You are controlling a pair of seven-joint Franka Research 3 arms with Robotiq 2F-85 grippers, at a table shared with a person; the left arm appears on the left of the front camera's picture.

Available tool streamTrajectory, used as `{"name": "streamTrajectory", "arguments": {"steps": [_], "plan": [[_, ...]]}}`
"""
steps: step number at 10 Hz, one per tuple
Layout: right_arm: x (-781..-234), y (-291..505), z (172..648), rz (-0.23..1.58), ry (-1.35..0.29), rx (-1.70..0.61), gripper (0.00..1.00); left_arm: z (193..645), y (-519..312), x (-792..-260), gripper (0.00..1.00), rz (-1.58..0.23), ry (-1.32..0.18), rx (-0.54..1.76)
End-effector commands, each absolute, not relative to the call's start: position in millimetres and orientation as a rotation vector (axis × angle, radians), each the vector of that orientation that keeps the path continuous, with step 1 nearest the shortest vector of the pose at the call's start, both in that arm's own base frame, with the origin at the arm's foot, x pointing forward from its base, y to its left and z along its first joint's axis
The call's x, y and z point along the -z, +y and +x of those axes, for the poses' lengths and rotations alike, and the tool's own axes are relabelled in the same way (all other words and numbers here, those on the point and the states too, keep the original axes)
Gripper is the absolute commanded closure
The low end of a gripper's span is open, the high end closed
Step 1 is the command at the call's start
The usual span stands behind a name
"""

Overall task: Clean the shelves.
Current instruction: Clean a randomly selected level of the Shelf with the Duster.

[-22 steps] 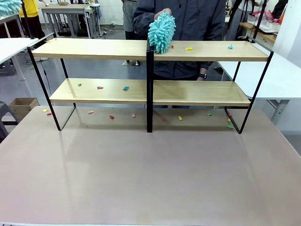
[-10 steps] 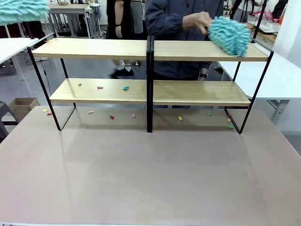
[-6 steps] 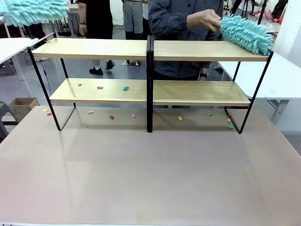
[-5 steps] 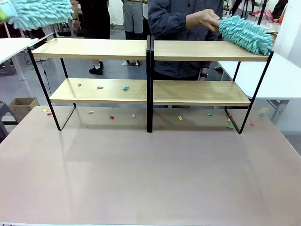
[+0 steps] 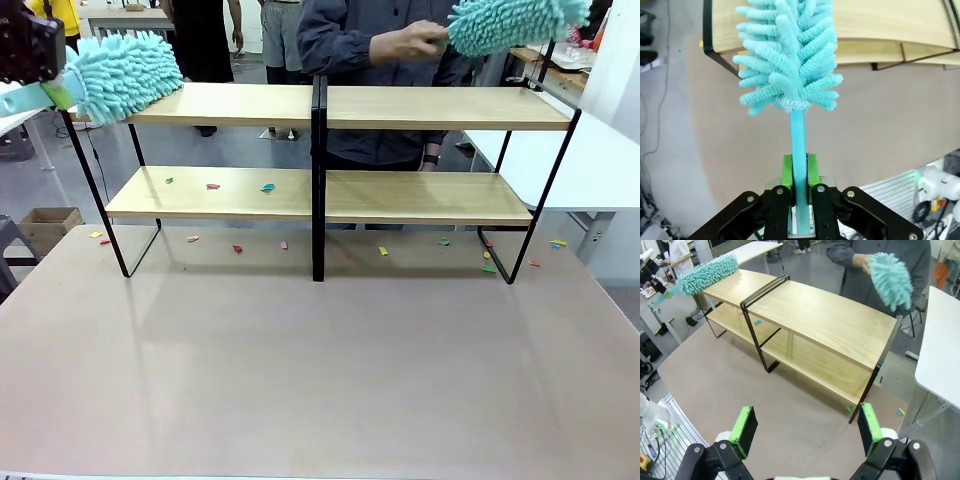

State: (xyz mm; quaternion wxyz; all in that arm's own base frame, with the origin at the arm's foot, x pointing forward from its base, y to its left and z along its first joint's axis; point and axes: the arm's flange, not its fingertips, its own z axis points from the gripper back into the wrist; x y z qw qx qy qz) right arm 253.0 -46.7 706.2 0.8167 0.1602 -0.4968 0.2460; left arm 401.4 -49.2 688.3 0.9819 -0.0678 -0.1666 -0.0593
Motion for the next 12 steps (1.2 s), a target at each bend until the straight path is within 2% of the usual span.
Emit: {"name": "streamTrajectory", "arguments": {"steps": [1,3,5,9,12], "plan": [[-707.1,-46.1,252.9,0.349,-1.065,-0.528,0.00,403.9,-54.6,-695.2,0.87,-0.002,-0.364,0.108],[-707.1,-46.1,252.9,0.349,-1.065,-0.528,0.00,410.9,-64.9,-700.7,0.87,0.141,-0.424,0.093],[-707.1,-46.1,252.9,0.349,-1.065,-0.528,0.00,415.4,-75.1,-687.8,0.87,0.274,-0.415,0.138],[-707.1,-46.1,252.9,0.349,-1.065,-0.528,0.00,424.8,-82.5,-668.6,0.87,0.345,-0.378,0.163],[-707.1,-46.1,252.9,0.349,-1.065,-0.528,0.00,427.6,-81.3,-661.8,0.87,0.492,-0.490,0.125]]}}
